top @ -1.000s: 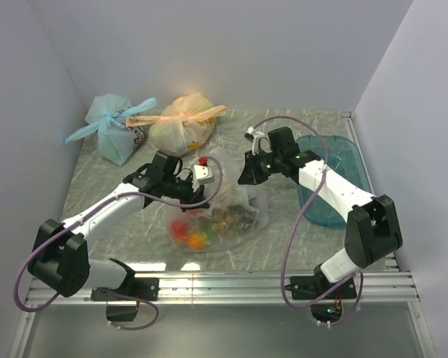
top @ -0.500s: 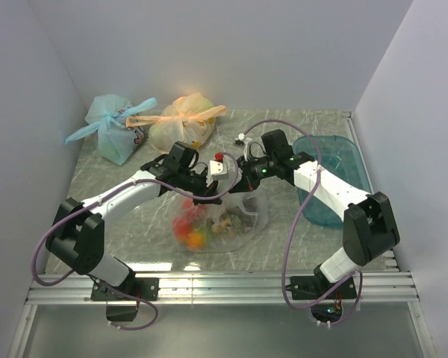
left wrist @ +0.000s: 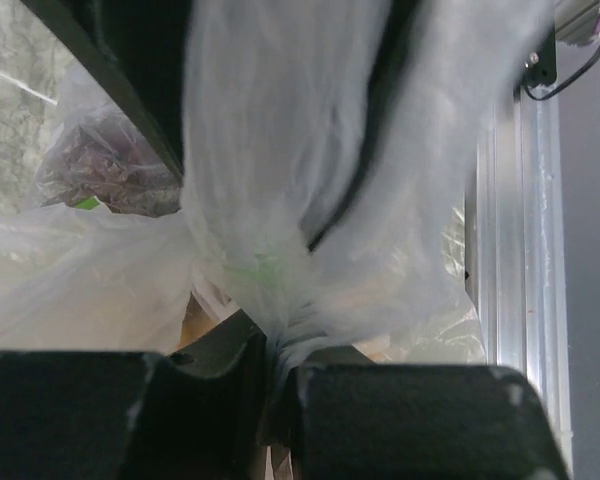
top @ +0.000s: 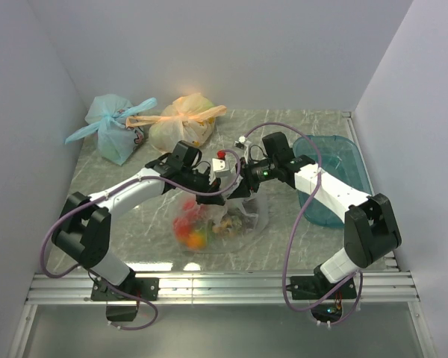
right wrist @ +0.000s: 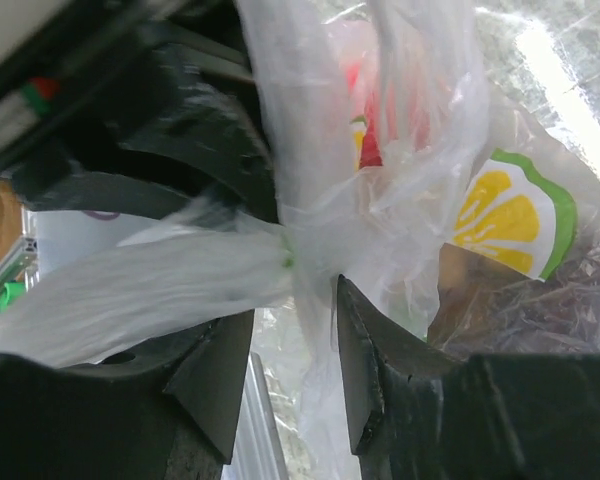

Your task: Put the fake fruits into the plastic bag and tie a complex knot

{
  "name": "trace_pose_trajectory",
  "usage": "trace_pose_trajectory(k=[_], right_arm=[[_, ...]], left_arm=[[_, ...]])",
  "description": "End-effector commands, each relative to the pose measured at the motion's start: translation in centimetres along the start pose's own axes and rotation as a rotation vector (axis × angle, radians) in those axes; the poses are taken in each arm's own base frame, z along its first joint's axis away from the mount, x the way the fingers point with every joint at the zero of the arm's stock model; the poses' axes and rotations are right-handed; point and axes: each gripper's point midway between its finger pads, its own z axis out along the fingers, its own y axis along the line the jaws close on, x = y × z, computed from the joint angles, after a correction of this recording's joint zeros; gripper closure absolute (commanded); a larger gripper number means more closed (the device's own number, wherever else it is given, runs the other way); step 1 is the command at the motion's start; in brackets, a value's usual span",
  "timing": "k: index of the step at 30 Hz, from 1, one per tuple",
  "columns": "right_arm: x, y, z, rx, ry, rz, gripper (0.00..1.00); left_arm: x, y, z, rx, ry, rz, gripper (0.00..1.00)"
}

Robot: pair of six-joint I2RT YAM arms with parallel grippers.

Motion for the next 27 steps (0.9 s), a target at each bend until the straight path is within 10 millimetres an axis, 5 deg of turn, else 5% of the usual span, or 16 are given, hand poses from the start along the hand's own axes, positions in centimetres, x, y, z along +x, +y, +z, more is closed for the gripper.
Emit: trace_pose_trajectory(k=[1,6,9,15,20,27], right_arm=[[-1.8,1.6,0.1,-0.058,-0.037,-0.069,0.53],[-1.9,1.9,0.2,-0.083,-0.036,-0.09,0.65],[-1.8,1.7,0.4,-0.091,-0.025,-0.093,0.99],[-1.5,1.4,0.0,-0.105,-0.022,-0.113,1.0],[-1.2,1.4,-0.5,-0.128,-0.011,-0.131,1.0],[-0.8,1.5,-0.4,-0.142,0.002,-0.123,1.0]], left_arm=[[-2.5,0.4,0.2,0.014,-0.062,0.028,0.85],[-3.0,0.5,0.5,0.021,-0.076,0.02,0.82],[-3.3,0.6,0.4,0.009,-0.075,0.014,0.73],[-3.2,-0.6,-2.0,-0.058,-0.041,0.003,0.54],[-3.8,-2.6,-4.8,-0.111,-0.06,0.009,0.49],[-5.0,-1.8,-3.7,-0.089,-0.115,-0.029,0.49]])
